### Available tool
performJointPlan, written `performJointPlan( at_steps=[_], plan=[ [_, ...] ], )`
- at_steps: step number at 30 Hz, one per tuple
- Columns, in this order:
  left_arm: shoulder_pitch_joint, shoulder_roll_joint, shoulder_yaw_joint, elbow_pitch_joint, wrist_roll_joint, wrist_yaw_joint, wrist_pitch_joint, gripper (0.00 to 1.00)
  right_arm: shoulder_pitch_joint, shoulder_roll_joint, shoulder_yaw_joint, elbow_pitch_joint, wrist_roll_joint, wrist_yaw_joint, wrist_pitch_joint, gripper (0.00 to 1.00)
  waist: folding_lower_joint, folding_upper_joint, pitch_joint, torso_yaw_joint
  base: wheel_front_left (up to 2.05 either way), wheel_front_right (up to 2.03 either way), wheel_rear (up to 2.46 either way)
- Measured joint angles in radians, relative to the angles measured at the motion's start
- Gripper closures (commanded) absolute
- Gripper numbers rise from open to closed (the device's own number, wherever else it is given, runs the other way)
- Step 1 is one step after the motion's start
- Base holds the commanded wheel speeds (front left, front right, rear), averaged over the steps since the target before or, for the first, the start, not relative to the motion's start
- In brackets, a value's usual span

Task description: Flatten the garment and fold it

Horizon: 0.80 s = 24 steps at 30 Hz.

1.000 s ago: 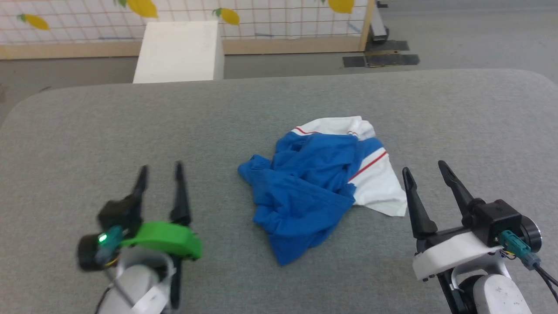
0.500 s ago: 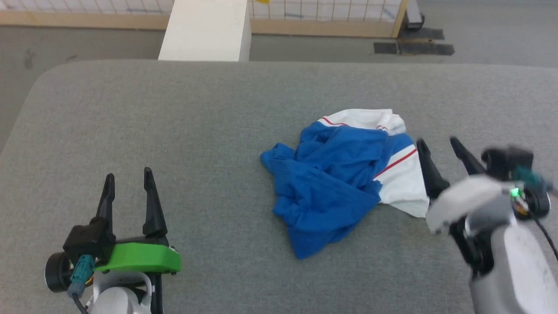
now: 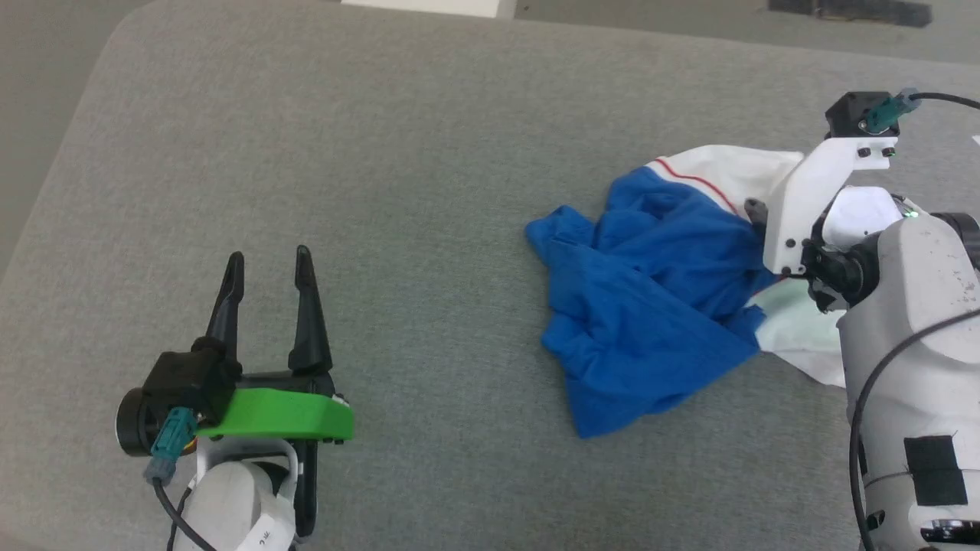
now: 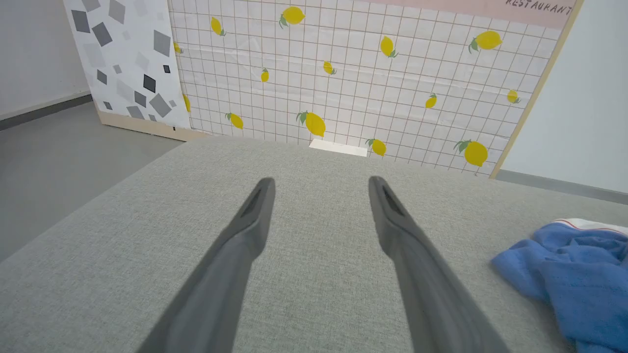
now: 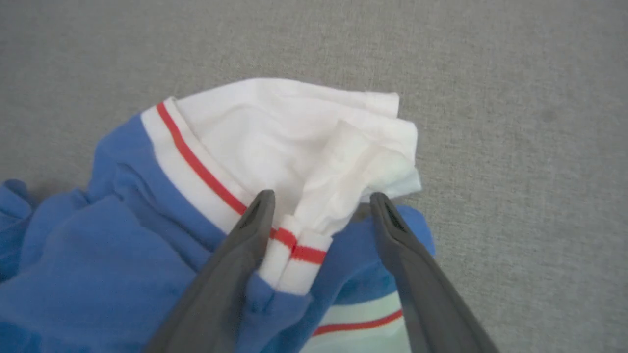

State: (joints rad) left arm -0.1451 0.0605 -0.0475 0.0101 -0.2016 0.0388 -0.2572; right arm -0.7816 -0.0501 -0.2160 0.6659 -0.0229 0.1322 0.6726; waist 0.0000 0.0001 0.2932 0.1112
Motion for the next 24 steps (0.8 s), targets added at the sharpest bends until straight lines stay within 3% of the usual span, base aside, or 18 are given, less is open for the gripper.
performJointPlan(
  at_steps=[2,3,5,9,12,15,20,24],
  plan=[
    [-0.003,-0.002,-0.002,0.003,0.000,-0.004,0.000,0.00,-0.010,-0.001,-0.010,0.031,-0.026,0.000,0.048,0.04,0.0000,0.0000,0.012,0.017,0.00,0.00,0.00],
    [-0.003,-0.002,-0.003,0.007,0.001,-0.004,0.000,0.00,-0.013,-0.001,-0.014,0.046,-0.031,0.000,0.067,0.59,0.0000,0.0000,0.016,0.026,0.00,0.00,0.00],
    [-0.003,-0.003,-0.004,0.013,0.001,-0.005,0.000,0.00,-0.018,-0.002,-0.009,0.057,-0.024,0.000,0.076,1.00,0.0000,0.0000,0.021,0.039,0.00,0.00,0.00],
    [0.000,-0.004,-0.003,0.026,0.003,-0.012,0.000,0.00,-0.019,-0.003,0.063,0.032,0.046,0.000,-0.044,1.00,0.0000,0.0000,0.008,0.048,0.00,0.00,0.00],
    [0.004,-0.005,0.001,0.038,0.010,-0.013,0.000,0.00,-0.012,-0.005,0.217,-0.042,0.104,0.000,-0.184,1.00,0.0000,0.0000,-0.014,0.047,0.00,0.00,0.00],
    [0.023,-0.005,0.012,0.043,0.020,-0.016,0.000,0.00,0.043,-0.002,0.441,-0.168,0.132,0.000,-0.264,1.00,0.0000,0.0000,-0.049,0.039,0.00,0.00,0.00],
    [0.058,-0.006,0.031,0.049,0.035,-0.029,0.000,0.00,0.202,0.002,0.734,-0.317,0.162,0.000,-0.228,1.00,0.0000,-0.0001,-0.113,0.018,0.00,0.00,0.00],
    [0.068,-0.006,0.033,0.053,0.037,-0.031,0.000,0.00,0.327,-0.020,0.870,-0.381,0.197,0.000,-0.156,1.00,0.0000,0.0000,-0.157,0.003,0.00,0.00,0.00]
  ],
)
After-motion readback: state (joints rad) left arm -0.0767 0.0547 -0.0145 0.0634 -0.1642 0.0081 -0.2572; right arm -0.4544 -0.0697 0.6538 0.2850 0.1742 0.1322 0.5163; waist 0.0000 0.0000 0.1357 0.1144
